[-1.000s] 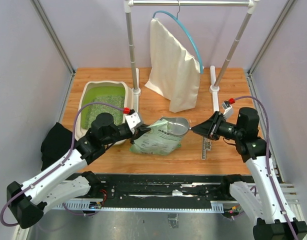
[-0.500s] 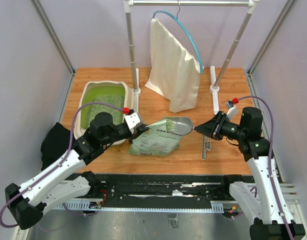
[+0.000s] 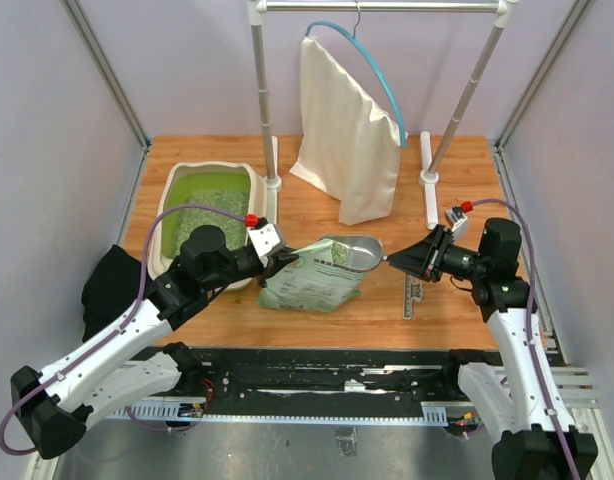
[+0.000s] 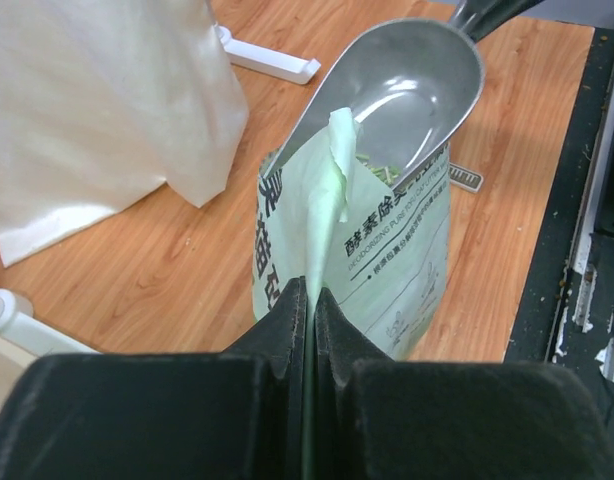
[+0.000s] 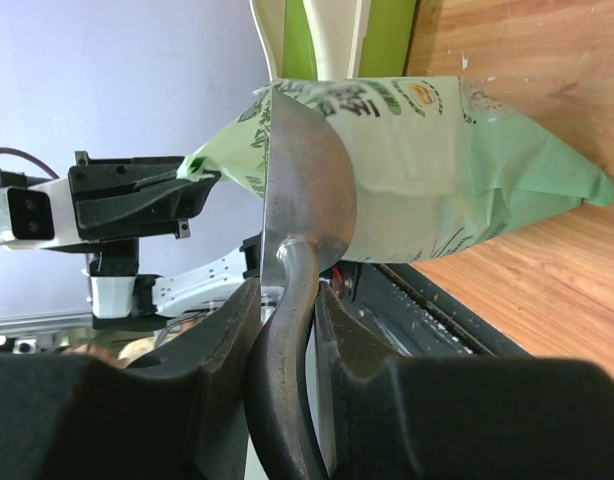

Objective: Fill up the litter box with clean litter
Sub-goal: 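Scoop the cat litter from the cat litter bag, then pour the cat litter into the litter box, then scoop the cat litter from the cat litter bag.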

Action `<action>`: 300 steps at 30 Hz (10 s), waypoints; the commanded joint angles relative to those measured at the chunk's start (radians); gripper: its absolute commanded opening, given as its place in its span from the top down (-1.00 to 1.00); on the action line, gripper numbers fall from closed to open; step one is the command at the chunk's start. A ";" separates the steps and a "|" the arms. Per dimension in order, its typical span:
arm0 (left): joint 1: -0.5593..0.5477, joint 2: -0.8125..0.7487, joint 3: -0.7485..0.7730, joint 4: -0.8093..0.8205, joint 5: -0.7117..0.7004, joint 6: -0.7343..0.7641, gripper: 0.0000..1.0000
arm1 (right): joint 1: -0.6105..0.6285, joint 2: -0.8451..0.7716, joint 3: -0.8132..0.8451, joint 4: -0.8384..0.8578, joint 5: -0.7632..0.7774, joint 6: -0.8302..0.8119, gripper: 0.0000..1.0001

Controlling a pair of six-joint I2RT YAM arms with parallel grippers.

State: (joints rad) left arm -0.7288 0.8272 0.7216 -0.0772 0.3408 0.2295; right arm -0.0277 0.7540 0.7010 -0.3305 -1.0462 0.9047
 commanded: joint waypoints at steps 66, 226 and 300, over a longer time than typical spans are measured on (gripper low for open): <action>-0.003 -0.064 0.086 -0.344 -0.733 -0.702 -0.99 | -0.053 -0.093 0.204 -0.080 0.045 -0.021 0.98; 0.267 -0.117 0.194 -0.344 -0.357 -0.659 -0.99 | 0.701 -0.012 0.391 -0.138 1.036 -0.247 0.99; 0.059 0.153 0.264 -0.240 0.272 0.086 0.99 | 0.701 0.001 0.678 -0.674 1.030 -0.414 0.99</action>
State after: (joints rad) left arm -0.6586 1.0077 0.9794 -0.4393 0.5591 0.2619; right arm 0.6933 0.7380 1.3567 -0.9710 0.0353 0.5301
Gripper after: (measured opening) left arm 0.031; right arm 0.259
